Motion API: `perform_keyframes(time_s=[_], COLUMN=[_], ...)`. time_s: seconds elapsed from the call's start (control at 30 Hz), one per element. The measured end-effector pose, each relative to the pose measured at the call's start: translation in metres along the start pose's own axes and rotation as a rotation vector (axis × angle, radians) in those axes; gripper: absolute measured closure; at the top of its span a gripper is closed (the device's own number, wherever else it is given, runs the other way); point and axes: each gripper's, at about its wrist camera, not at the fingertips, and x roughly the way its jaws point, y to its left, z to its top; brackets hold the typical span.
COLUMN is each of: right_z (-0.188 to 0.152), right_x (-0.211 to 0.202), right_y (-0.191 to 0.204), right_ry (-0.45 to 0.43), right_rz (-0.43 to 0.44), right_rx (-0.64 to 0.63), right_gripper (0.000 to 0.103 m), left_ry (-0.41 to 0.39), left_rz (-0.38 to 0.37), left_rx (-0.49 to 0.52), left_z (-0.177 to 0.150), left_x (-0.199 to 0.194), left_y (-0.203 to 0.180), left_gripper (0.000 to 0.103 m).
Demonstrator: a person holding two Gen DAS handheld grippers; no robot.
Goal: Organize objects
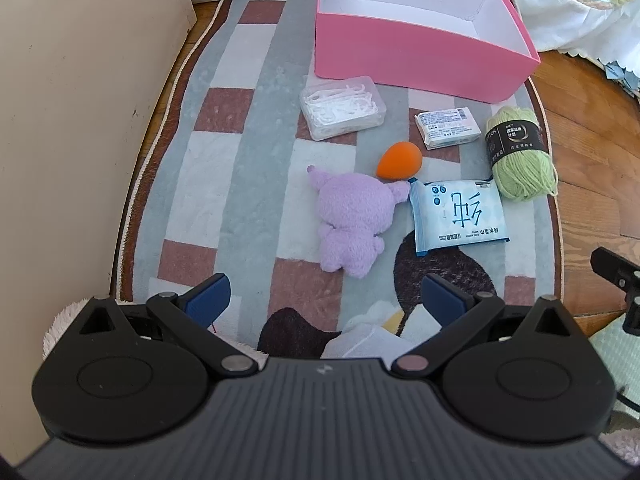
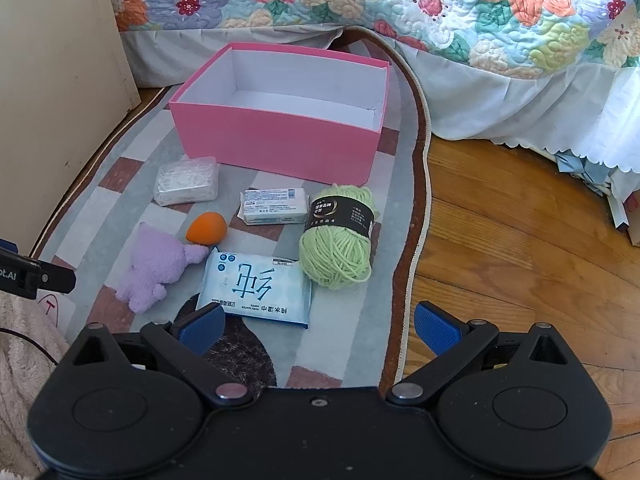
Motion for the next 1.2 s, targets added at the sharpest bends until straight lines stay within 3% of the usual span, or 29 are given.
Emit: perform_keyframes(time_s=[0.57,0.87,1.07,1.2], right_z=[-0.002,0.002,0.01,0.012], right_x=[0.002,-0.002,-0.009,-0.015], right_y=[-0.003,-0.006,-0.003,-0.012], right_ry=[0.007,-0.009,-0.132,-0.244], right_rz=[0.021,0.015,0.039,0.137], right_rx=[0.008,0.013,-0.13,-0.142], right_gripper=[0.001,0.001,0.001,0.001], left_ry=[0.007,-0.058,-0.136,-0.171], left_rz=[0.007,-0.013,-0.005,0.002], left_rx=[0.013,-0.039,-0.017,0.01], left_z=[-0.001,0.002,0.013,0.024], left_x=[-0.002,-0.016,-0.032,-0.031], left_y=[-0.004,-0.005,-0.019,-0.032], left_gripper=[0.0,0.0,0.0,0.0])
